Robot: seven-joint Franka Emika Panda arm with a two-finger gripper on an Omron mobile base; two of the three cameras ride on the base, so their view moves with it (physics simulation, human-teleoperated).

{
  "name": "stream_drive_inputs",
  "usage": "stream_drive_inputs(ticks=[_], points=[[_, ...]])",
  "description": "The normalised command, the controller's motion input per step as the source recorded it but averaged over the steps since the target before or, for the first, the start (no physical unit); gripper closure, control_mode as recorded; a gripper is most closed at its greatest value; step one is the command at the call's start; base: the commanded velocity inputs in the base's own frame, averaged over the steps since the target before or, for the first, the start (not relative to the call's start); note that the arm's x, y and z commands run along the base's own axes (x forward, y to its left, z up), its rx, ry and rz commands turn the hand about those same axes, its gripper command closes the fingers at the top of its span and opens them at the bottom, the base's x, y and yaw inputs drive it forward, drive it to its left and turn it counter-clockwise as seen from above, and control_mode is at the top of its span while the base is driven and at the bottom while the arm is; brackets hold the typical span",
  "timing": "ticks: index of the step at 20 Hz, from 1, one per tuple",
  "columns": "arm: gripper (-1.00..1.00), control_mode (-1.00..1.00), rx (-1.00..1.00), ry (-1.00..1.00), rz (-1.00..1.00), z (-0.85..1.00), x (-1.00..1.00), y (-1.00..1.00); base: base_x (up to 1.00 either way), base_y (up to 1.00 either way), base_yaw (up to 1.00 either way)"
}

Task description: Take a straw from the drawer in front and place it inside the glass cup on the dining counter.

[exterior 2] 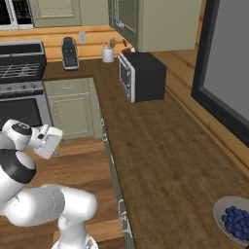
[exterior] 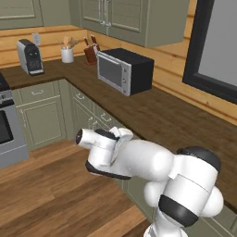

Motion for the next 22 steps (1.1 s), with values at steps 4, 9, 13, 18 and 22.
stream_drive_inputs(ticks=[4, 9, 13, 18, 22], points=[[-1.0, -1.0, -0.22, -0.13, -0.22, -0.33, 0.03, -0.27, 0.0, 0.0, 0.0], [-1.0, -1.0, -0.19, -0.17, -0.17, -0.21, 0.09, -0.28, 0.0, 0.0, 0.0], [-1.0, -1.0, -0.14, -0.15, -0.15, -0.16, 0.05, -0.18, 0.0, 0.0, 0.0], [-1.0, -1.0, -0.1, -0.14, -0.14, -0.19, 0.02, -0.13, 0.0, 0.0, 0.0], [-1.0, -1.0, -0.05, -0.1, -0.13, -0.13, 0.14, -0.06, 0.0, 0.0, 0.0]])
